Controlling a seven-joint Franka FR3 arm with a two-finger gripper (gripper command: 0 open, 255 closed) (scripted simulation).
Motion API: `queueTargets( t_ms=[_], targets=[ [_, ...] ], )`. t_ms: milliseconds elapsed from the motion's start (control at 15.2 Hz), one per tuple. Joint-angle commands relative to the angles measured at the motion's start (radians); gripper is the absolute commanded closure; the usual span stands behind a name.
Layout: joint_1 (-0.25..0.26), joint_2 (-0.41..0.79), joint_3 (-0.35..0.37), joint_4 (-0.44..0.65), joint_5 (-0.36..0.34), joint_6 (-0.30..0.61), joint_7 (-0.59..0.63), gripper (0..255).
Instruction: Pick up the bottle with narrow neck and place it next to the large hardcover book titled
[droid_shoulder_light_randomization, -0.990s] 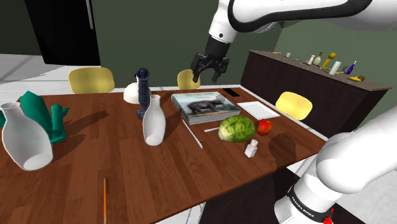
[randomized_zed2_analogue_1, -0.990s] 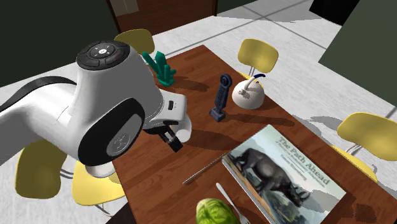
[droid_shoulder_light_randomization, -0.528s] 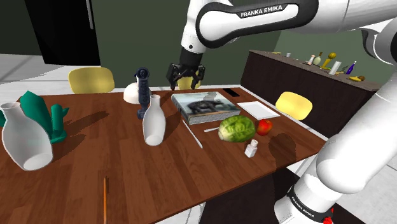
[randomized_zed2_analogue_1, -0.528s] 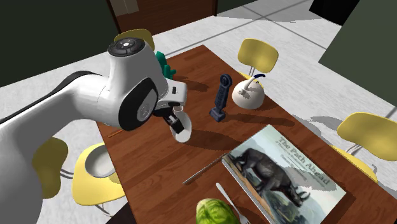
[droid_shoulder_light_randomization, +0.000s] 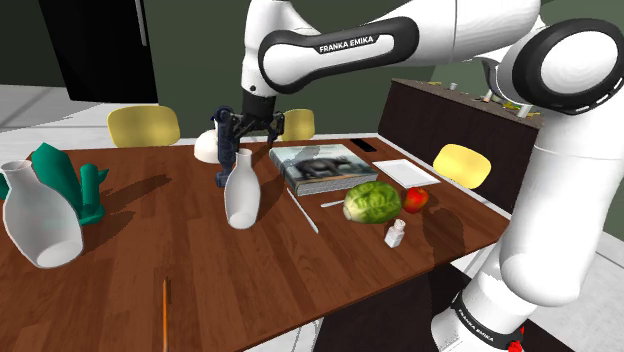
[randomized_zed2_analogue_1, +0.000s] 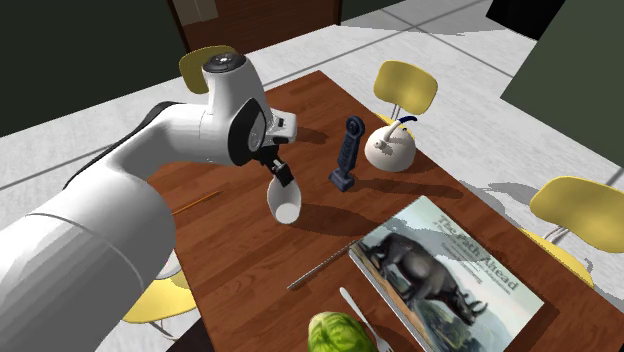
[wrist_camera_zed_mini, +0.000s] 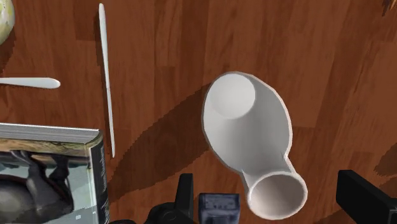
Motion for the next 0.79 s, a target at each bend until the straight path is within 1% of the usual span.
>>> queueTargets(
  t_ms=[0, 462, 726],
  targets=[
    [0.026, 0.076, -0.001, 0.068, -0.039, -0.007, 0.033, 0],
    [0.029, 0.114, -0.012, 0.028, -0.059, 0.068, 0.045, 0],
    [0.029, 0.118, -0.013, 0.025, -0.061, 0.074, 0.047, 0]
  ],
)
